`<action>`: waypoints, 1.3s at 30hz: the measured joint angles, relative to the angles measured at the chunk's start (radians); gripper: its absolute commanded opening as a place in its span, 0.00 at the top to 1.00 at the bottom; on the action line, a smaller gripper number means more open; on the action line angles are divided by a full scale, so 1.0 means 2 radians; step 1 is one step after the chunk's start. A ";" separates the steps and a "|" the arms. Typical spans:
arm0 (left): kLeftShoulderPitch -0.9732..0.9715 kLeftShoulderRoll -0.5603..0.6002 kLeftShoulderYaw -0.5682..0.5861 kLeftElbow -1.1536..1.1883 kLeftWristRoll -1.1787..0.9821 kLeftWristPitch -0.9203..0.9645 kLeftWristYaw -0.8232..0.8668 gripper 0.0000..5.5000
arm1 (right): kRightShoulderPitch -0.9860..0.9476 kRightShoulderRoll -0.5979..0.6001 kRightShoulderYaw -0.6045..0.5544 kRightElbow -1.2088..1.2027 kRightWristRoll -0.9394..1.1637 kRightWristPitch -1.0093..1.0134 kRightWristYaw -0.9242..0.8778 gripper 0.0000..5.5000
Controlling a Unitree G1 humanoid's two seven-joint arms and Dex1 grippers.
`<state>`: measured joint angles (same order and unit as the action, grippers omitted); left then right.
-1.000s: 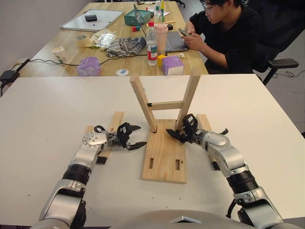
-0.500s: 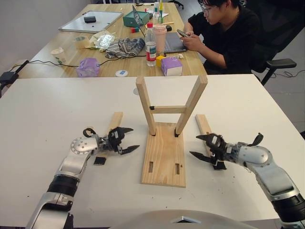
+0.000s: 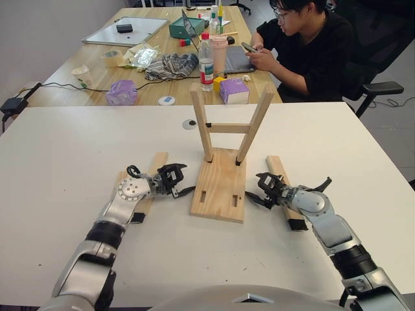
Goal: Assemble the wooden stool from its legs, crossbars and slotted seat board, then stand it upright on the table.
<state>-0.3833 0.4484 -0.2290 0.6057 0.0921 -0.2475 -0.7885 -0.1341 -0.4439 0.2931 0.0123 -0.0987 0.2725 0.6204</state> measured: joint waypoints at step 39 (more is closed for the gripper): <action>0.194 0.088 0.224 -0.222 -0.151 0.399 0.127 0.53 | 0.082 -0.079 -0.173 -0.072 0.046 -0.099 -0.018 0.36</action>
<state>0.0039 0.6237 0.2186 0.1612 -0.2089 0.5507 -0.5354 0.0300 -0.6028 -0.0524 -0.1325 -0.0072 0.0752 0.5840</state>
